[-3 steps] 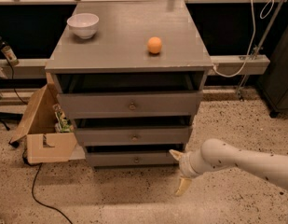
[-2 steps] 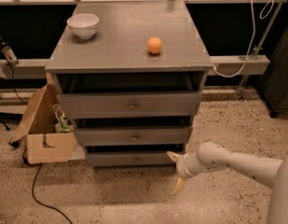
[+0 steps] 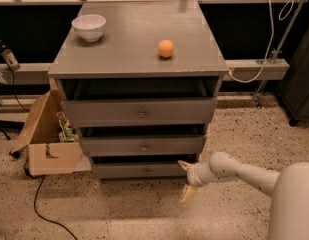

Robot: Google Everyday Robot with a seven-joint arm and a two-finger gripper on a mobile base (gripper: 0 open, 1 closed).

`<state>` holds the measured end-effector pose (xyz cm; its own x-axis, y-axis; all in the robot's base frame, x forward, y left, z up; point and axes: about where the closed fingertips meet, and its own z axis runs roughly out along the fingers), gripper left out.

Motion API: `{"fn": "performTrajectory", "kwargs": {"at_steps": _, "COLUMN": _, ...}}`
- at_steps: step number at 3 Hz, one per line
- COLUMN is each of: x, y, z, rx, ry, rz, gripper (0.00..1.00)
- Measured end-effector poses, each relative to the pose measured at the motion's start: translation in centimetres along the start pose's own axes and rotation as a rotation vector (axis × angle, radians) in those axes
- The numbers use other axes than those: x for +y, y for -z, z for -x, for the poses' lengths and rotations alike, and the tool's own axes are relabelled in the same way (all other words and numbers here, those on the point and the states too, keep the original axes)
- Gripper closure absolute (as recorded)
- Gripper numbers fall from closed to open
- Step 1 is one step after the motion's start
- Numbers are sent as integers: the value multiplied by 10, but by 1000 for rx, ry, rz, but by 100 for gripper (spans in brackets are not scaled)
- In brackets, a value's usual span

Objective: Open bottom drawer

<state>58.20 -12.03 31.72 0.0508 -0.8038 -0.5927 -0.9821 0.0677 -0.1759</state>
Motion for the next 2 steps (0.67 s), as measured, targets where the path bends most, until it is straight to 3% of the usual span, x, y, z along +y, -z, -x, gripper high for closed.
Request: {"fn": "performTrajectory", "kwargs": {"at_steps": 2, "x": -24, "y": -45, "z": -36, "rx": 56, "ry": 60, "rz": -6, "gripper": 0}}
